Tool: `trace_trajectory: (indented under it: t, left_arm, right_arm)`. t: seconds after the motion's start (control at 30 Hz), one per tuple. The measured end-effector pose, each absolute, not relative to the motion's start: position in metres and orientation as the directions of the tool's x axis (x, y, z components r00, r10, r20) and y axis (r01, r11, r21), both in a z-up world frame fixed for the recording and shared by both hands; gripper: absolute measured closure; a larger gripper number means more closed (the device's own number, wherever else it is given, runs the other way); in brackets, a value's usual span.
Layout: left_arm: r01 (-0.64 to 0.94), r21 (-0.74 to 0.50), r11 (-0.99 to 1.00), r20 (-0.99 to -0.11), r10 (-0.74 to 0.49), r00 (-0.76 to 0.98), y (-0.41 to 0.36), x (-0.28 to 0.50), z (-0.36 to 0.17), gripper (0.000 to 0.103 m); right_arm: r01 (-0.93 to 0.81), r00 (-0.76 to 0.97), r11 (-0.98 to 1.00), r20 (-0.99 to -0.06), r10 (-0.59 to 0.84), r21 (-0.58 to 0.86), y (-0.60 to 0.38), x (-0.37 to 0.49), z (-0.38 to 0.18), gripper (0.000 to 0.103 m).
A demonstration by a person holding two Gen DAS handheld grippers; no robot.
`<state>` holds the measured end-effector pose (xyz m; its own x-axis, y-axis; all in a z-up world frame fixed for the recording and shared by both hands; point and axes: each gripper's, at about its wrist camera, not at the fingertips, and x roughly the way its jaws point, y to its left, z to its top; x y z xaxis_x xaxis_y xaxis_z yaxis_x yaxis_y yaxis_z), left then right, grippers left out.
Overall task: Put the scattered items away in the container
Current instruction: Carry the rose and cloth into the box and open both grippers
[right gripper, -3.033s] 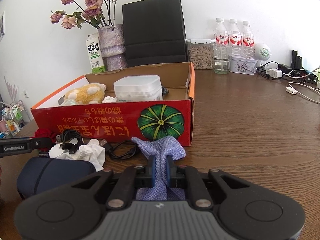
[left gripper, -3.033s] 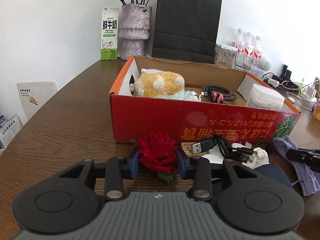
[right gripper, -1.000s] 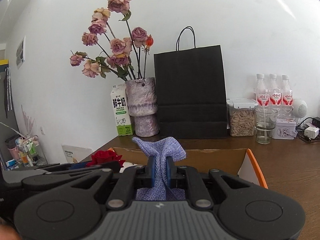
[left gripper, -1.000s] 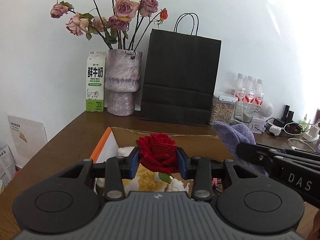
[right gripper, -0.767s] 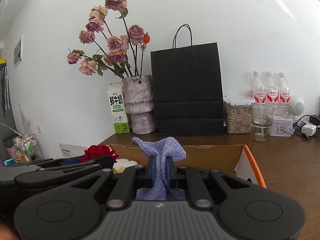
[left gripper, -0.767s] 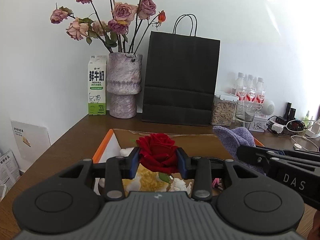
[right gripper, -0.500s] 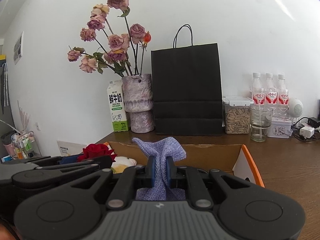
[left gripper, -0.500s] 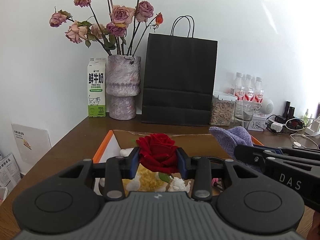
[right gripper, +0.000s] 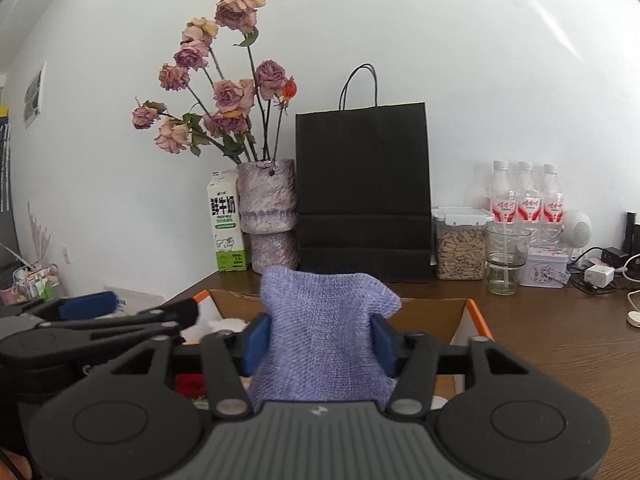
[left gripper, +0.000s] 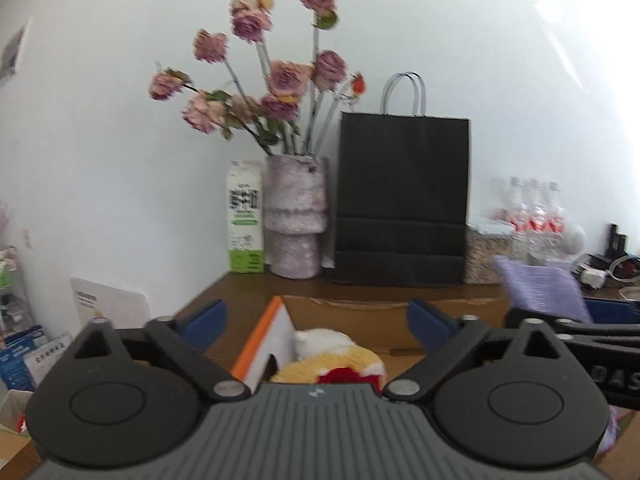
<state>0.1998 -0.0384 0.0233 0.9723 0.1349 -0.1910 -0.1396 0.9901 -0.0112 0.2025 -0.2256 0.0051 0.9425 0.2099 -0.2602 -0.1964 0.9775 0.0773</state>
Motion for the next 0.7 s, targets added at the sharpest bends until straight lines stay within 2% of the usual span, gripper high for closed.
trace_trajectory:
  t: [0.03, 0.17, 0.7]
  left_arm:
    - [-0.141, -0.026, 0.99, -0.178, 0.134, 0.975, -0.0345, 0.1981, 0.0238, 0.0]
    - [-0.092, -0.082, 0.992, -0.184, 0.076, 0.98, -0.0261, 0.1949, 0.0261, 0.0]
    - [-0.072, -0.055, 0.996, -0.199, 0.06, 0.978, -0.0305, 0.1933, 0.0188, 0.0]
  right_arm:
    - [-0.194, 0.948, 0.978, -0.242, 0.208, 0.081, -0.2282, 0.2006, 0.0056, 0.0]
    - [-0.206, 0.953, 0.975, -0.209, 0.22, 0.088, -0.2309, 0.1937, 0.0067, 0.0]
    - [-0.206, 0.953, 0.975, -0.21, 0.22, 0.086, -0.2298, 0.1907, 0.0043, 0.0]
